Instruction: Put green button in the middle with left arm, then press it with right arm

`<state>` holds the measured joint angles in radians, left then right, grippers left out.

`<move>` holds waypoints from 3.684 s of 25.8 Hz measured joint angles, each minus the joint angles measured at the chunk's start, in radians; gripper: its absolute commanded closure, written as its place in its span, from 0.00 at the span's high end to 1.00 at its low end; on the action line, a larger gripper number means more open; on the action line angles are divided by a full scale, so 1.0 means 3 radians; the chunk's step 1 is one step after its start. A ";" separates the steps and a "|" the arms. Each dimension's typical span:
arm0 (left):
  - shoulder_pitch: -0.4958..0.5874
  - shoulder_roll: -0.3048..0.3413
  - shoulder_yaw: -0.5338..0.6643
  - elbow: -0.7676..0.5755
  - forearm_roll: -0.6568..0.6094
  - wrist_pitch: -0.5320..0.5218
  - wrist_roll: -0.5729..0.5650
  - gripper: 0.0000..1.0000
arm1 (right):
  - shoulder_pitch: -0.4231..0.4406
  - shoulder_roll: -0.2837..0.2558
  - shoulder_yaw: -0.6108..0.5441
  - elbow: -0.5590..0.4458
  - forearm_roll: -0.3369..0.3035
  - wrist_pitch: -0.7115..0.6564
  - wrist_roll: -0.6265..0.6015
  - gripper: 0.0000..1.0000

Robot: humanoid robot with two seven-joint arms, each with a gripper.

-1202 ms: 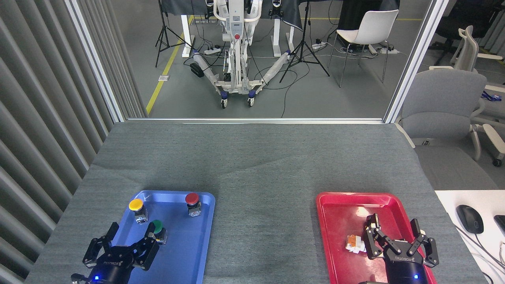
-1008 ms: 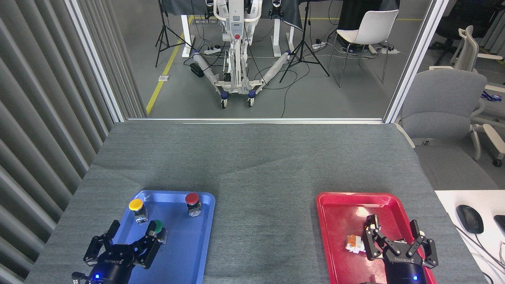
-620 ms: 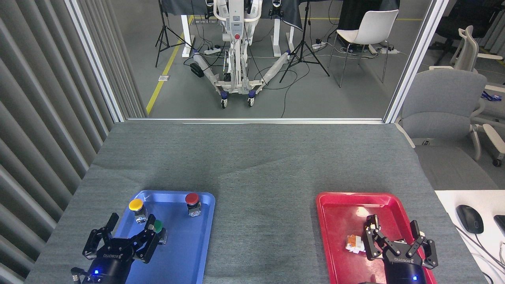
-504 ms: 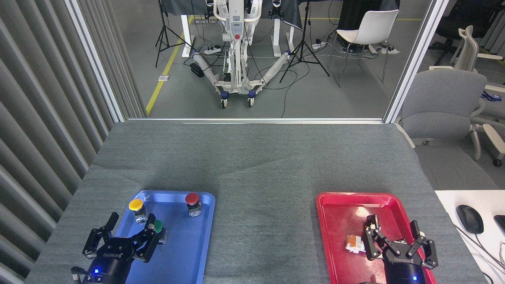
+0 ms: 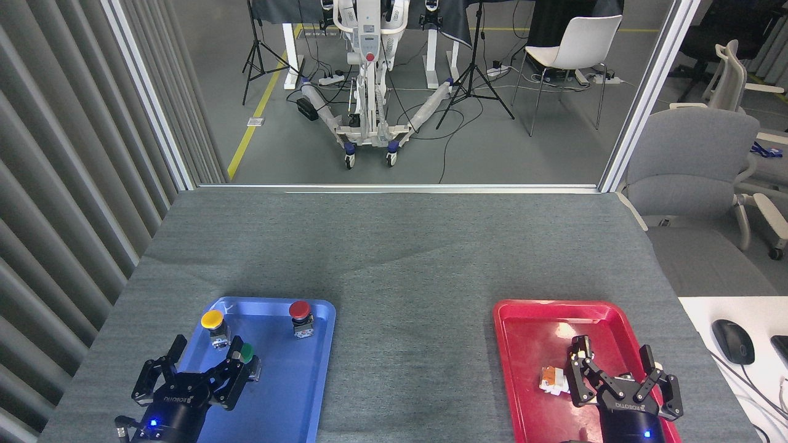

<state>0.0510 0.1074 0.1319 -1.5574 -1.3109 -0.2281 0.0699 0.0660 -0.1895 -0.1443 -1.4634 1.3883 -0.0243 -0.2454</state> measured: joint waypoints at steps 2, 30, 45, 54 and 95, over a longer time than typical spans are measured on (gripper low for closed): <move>-0.0005 0.0007 0.0000 0.0036 -0.0001 0.0000 0.0006 1.00 | 0.0000 -0.0003 0.0000 0.0001 0.0000 0.0000 0.0001 1.00; -0.0042 0.0001 0.0005 -0.0053 0.0008 0.0029 0.0011 1.00 | -0.0005 0.0016 0.0010 0.0031 0.0020 0.0000 -0.0001 1.00; -0.0078 0.0000 0.0014 -0.0059 0.0013 0.0036 0.0014 1.00 | -0.0004 0.0013 0.0007 0.0031 0.0020 -0.0001 -0.0003 1.00; -0.0057 0.0019 0.0011 -0.0092 0.0013 0.0031 0.0012 1.00 | -0.0005 0.0017 0.0006 0.0031 0.0020 -0.0001 -0.0010 1.00; -0.0248 -0.0285 -0.0306 0.0996 -0.0852 0.0254 0.0215 0.88 | -0.0010 0.0014 0.0001 0.0031 0.0016 -0.0001 0.0001 1.00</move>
<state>-0.0234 0.0218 0.0401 -1.2586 -1.5666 -0.1518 0.1345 0.0628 -0.1852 -0.1440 -1.4542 1.3929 -0.0247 -0.2452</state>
